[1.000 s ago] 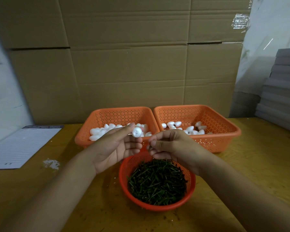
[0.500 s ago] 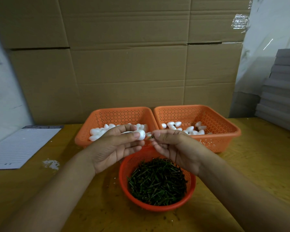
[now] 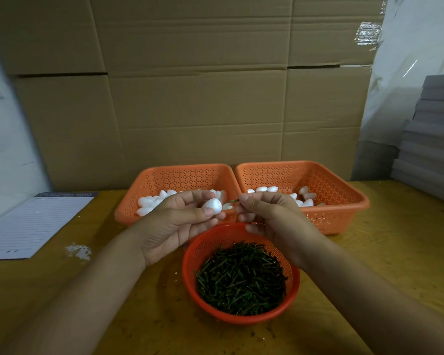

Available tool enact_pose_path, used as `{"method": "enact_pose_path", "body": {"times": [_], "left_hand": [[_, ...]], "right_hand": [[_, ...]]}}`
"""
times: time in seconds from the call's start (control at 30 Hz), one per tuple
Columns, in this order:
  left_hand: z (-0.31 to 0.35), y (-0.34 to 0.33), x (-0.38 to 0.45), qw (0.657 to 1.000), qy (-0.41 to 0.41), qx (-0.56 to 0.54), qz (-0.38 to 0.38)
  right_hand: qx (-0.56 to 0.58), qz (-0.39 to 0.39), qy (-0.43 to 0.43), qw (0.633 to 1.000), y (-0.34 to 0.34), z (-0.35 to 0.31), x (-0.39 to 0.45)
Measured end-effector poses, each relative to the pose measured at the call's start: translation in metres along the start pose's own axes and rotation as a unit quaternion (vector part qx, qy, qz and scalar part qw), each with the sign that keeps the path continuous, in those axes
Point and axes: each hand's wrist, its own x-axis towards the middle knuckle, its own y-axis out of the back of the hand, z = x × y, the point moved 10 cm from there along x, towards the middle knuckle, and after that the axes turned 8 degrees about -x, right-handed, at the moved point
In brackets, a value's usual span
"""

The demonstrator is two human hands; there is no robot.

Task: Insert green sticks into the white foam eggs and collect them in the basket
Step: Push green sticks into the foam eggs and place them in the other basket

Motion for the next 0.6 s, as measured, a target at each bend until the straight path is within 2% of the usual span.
{"method": "enact_pose_path", "body": {"times": [0.23,0.6], "left_hand": [[0.0005,-0.0017,-0.0017,0.999,-0.010,0.034,0.000],[0.0016,-0.0019,-0.0008,0.997,-0.021,0.073,-0.002]], "right_hand": [[-0.081,0.036,0.048,0.995,0.0063,-0.0078,-0.0009],[-0.121,0.038,0.077,0.989,0.0032,-0.0103,-0.0016]]}}
